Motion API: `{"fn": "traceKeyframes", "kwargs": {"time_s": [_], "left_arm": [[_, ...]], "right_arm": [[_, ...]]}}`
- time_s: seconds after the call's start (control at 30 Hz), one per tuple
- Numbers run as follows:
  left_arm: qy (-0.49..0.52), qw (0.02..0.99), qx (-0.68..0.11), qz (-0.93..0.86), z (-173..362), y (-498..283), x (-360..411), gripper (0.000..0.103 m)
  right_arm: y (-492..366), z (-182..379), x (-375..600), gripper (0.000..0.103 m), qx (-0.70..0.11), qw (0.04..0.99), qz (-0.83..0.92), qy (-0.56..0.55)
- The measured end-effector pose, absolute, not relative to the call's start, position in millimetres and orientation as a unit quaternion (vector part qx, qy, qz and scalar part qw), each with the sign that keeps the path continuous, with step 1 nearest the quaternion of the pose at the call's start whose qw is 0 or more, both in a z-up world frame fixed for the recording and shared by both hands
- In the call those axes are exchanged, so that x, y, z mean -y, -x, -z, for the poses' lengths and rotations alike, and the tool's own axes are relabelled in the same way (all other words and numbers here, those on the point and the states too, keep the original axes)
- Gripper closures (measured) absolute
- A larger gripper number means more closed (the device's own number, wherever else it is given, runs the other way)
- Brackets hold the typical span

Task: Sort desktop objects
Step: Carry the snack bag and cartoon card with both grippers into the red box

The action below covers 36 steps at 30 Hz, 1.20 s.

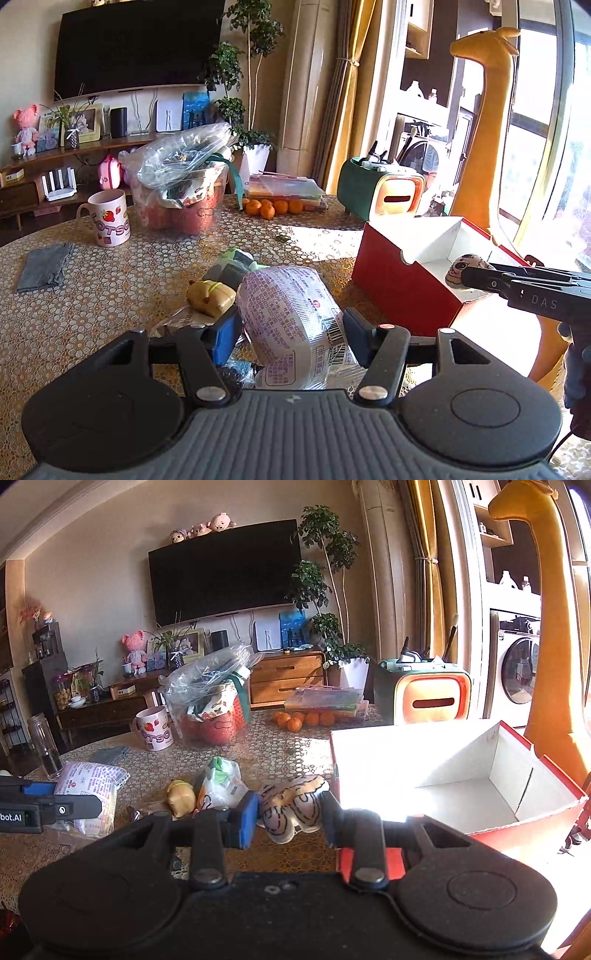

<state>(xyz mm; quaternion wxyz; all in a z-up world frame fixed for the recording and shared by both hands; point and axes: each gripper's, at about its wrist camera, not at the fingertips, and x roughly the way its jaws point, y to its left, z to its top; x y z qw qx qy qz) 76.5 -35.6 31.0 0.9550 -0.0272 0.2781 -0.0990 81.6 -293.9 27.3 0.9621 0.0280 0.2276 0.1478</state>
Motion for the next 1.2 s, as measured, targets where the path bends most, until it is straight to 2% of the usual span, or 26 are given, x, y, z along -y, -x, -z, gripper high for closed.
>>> {"fn": "traceKeyframes", "kwargs": {"time_s": [0.83, 1.2], "left_arm": [[-0.035, 0.936, -0.281, 0.212, -38, -161, 182, 0.043], [-0.063, 0.914, -0.320, 0.243, -22, -215, 246, 0.043]], "right_arm": [[-137, -22, 402, 0.068, -0.239, 0.967, -0.078, -0.032], [-170, -2, 430, 0.068, -0.271, 0.961, -0.058, -0.006]]}}
